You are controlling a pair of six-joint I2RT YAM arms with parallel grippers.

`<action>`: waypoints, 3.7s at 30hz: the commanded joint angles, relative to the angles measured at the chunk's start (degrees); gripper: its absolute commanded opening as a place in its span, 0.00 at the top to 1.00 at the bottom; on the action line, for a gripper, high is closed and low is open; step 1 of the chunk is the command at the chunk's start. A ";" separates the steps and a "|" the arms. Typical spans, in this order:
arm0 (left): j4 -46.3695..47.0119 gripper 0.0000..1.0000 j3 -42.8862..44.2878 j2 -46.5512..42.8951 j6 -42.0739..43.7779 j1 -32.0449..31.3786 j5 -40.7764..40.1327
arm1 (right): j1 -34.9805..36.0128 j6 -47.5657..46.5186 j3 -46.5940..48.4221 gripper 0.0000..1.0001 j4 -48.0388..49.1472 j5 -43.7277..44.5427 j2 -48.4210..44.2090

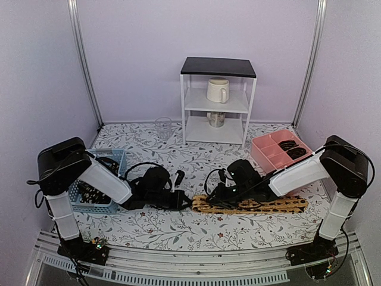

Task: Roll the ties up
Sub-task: Roll the tie at the center of the board.

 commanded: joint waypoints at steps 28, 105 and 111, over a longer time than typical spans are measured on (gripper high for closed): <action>-4.80 1.00 7.78 -0.39 1.92 -2.04 3.73 | -1.02 -1.21 -7.06 0.81 5.41 0.65 -4.62; -25.19 0.40 21.71 -4.46 46.19 -6.15 -12.29 | -5.18 -0.54 -17.73 0.80 7.74 3.14 -13.32; -20.17 0.23 18.97 -1.12 58.11 -6.09 -1.11 | -5.14 0.05 -17.73 0.80 8.44 2.38 -13.01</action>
